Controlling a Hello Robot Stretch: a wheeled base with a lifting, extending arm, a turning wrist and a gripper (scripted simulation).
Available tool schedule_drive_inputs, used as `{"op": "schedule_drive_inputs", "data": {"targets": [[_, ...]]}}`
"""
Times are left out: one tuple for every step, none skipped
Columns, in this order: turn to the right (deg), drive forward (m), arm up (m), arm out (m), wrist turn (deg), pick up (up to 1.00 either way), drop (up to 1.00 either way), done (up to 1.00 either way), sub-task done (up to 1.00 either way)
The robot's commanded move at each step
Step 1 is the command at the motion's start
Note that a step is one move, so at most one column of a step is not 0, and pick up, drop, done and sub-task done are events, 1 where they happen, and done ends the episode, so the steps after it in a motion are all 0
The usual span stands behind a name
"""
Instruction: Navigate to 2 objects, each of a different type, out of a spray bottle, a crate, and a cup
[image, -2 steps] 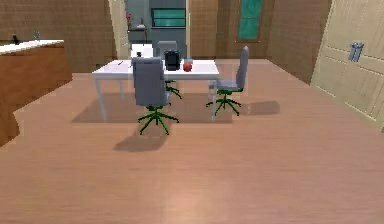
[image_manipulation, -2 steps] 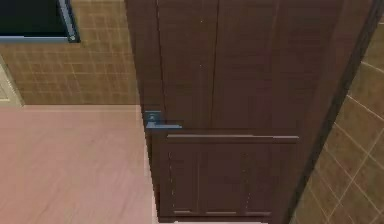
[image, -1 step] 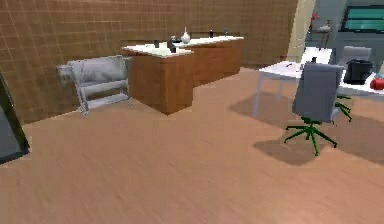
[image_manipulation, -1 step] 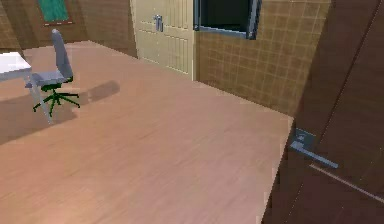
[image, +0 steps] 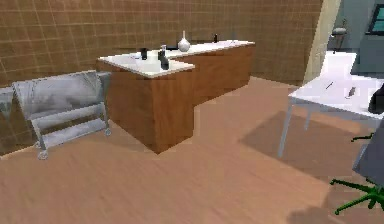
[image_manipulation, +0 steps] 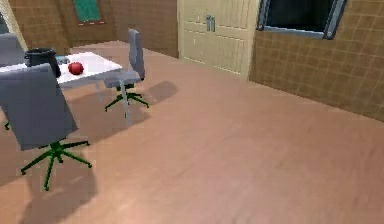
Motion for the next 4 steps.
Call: {"op": "schedule_drive_inputs", "data": {"targets": [[-3.0, 0.0, 0.0, 0.0, 0.0, 0.0, 0.0, 0.0, 0.0], [0.0, 1.0, 0.0, 0.0, 0.0, 0.0, 0.0, 0.0, 0.0], [-6.0, 0.0, 0.0, 0.0, 0.0, 0.0, 0.0, 0.0, 0.0], [0.0, 0.2, 0.0, 0.0, 0.0, 0.0, 0.0, 0.0, 0.0]]}}
